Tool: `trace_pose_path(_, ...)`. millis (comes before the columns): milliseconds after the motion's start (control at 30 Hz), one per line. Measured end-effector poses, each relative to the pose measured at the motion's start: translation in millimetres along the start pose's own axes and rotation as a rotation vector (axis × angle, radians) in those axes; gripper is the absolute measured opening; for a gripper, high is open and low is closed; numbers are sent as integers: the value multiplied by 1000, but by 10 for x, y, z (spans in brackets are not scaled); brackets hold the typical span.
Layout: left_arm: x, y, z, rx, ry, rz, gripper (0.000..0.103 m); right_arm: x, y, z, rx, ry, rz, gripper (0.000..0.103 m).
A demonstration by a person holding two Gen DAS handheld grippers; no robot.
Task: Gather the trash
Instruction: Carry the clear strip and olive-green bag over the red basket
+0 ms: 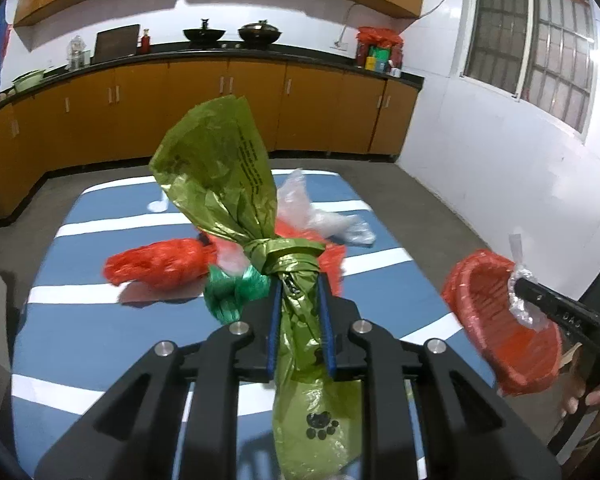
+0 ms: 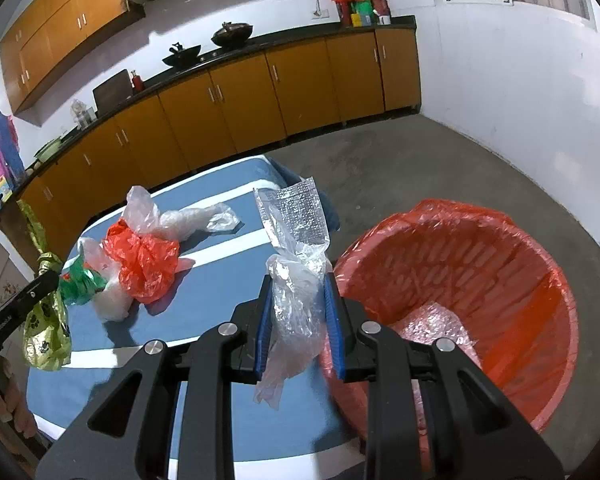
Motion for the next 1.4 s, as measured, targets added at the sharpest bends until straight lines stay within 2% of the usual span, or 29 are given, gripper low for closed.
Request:
trace_pose_path(133, -34, -84, 208, 2, 37, 24, 17, -43, -27, 51, 5, 12, 9, 25)
trace_pose_path(233, -39, -104, 284, 23, 34, 41, 15, -53, -21, 62, 7, 15, 8, 25)
trace_pose_path(467, 21, 25, 1, -7, -23, 5, 15, 78, 30, -10, 13, -3, -19, 25)
trace_pose_path(867, -107, 102, -1224, -112, -209, -1, 15, 541, 125, -524, -15, -132, -79, 25)
trace_pose_path(1167, -288, -36, -2160, -212, -341, 43, 15, 843, 163, -917, -73, -207, -123, 25)
trace_pose_path(1400, -344, -180, -2627, -282, -417, 73, 16, 892, 149, -1138, -120, -229, -137, 25)
Point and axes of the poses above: each gripper's, at about its wrist camera, not at the fingertips, and x roughly against the way its jaws point, z to its left, y to its top, the point moved 6 cm from there along -x, roughly the way its jaws point, and after that the axes turned 8 degrees about y, right-handed, at the moved point
